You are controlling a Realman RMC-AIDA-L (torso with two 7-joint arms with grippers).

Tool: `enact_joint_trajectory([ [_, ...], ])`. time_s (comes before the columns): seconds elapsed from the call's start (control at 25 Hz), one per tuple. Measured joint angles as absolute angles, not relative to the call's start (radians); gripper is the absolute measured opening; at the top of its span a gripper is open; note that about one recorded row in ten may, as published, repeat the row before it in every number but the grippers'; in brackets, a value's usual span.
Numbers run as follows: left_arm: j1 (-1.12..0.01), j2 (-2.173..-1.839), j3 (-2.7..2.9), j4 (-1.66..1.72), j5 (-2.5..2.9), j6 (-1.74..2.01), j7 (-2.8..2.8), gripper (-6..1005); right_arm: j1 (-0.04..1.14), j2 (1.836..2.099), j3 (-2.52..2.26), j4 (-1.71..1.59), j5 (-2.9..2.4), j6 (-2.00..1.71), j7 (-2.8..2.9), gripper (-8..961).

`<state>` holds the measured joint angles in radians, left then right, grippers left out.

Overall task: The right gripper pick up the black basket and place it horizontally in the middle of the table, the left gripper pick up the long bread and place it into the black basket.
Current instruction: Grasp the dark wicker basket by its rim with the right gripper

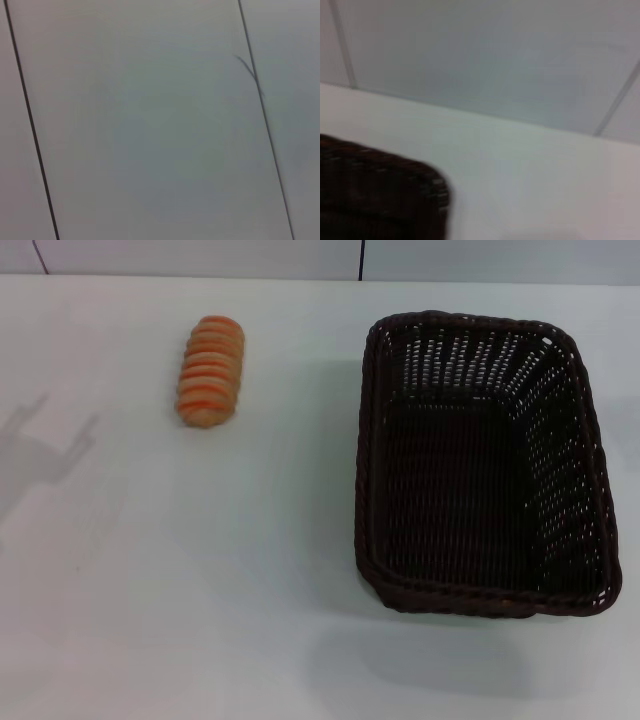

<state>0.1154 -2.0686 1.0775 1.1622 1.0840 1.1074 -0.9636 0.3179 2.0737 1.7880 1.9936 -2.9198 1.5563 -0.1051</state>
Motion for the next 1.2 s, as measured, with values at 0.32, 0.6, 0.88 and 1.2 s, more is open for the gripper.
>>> enact_joint_trajectory([
  [0.32, 0.088, -2.066, 1.068, 1.099, 1.084, 1.104, -0.935, 747, 0.402, 2.071, 1.664, 1.92, -2.921, 1.632, 0.084, 578],
  [0.6, 0.088, -2.065, 1.048, 1.085, 1.08, 1.119, -0.91, 747, 0.394, 2.071, 1.591, 1.953, -2.922, 1.643, 0.174, 577],
  [0.88, 0.087, -2.065, 1.026, 1.082, 1.077, 1.151, -0.913, 746, 0.351, 2.071, 1.536, 1.96, -2.922, 1.61, 0.218, 576],
  [1.2, 0.086, -2.055, 1.029, 1.08, 1.077, 1.157, -0.915, 745, 0.286, 2.073, 1.493, 1.954, -2.921, 1.544, 0.235, 575],
])
